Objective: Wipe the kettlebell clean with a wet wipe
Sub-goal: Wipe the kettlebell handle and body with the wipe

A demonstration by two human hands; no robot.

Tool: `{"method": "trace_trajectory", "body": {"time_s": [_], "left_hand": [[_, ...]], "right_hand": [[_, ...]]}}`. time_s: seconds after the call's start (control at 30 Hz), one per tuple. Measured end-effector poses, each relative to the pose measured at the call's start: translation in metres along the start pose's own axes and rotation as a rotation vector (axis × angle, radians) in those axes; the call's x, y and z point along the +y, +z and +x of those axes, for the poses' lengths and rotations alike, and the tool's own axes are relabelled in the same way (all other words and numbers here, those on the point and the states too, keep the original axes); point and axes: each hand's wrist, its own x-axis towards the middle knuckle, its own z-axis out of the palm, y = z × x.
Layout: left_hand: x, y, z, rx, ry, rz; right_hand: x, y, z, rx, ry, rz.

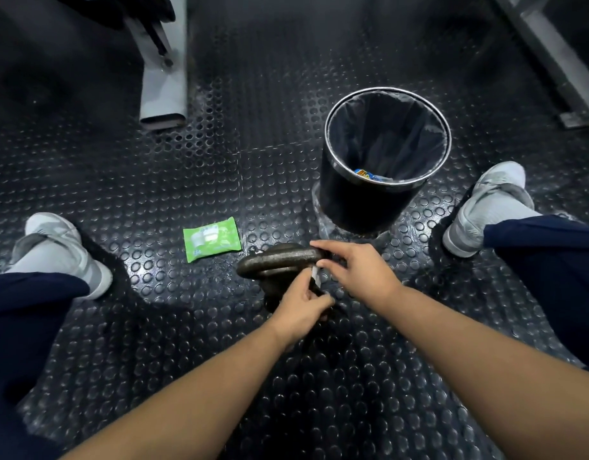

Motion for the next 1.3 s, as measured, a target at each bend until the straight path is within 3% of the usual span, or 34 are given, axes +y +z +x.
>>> {"method": "trace_trajectory", "body": {"time_s": [0.03,0.17,0.23,0.33,0.5,0.57,0.63,0.77,0.87,0.93,1.13,1.23,1.3], "left_hand": [[-0.003,0.001,0.002,-0.007,-0.001,0.078],[0.015,-0.021,0.018,-0.101,-0.037,0.955],[0.023,-0.022,0.029,-0.1,-0.071,1.122],[0.032,-0.018,0.035,-0.129,-0.112,1.029],[0.021,-0.033,0.003,-0.165,-0.002,0.361],[0.01,-0.022,-0.007,-0.119,0.051,0.276],[-0.001,-0.014,-0.004,-0.069,0.079,0.393],[0.012,-0.033,0.017,-0.103,0.056,1.051],[0.021,-0.036,0.026,-0.126,0.04,1.285],[0.024,-0.032,0.027,-0.176,0.027,1.214],[0.023,-0.048,0.007,-0.208,0.105,0.694],[0.015,-0.045,0.002,-0.189,0.125,0.719],[0.012,-0.041,0.003,-0.177,0.101,0.953]], "right_hand": [[0.0,0.0,0.0,0.003,-0.002,0.001],[-0.001,-0.002,-0.002,0.005,-0.002,0.008],[-0.003,-0.002,-0.001,-0.004,0.005,0.001],[-0.003,-0.002,0.0,-0.011,0.007,-0.002],[-0.006,-0.003,-0.001,-0.004,0.024,-0.002],[-0.008,-0.006,-0.004,0.003,0.017,-0.004],[-0.011,-0.007,-0.007,0.003,0.0,0.0],[-0.011,-0.007,-0.005,0.011,-0.007,0.001],[-0.011,-0.005,-0.005,0.018,-0.006,0.0],[-0.009,-0.003,-0.005,-0.002,0.008,0.012],[-0.004,-0.001,0.002,-0.017,0.016,-0.004],[0.002,0.002,0.006,-0.013,-0.008,-0.035],[0.005,0.003,0.006,-0.005,-0.012,-0.051]]}}
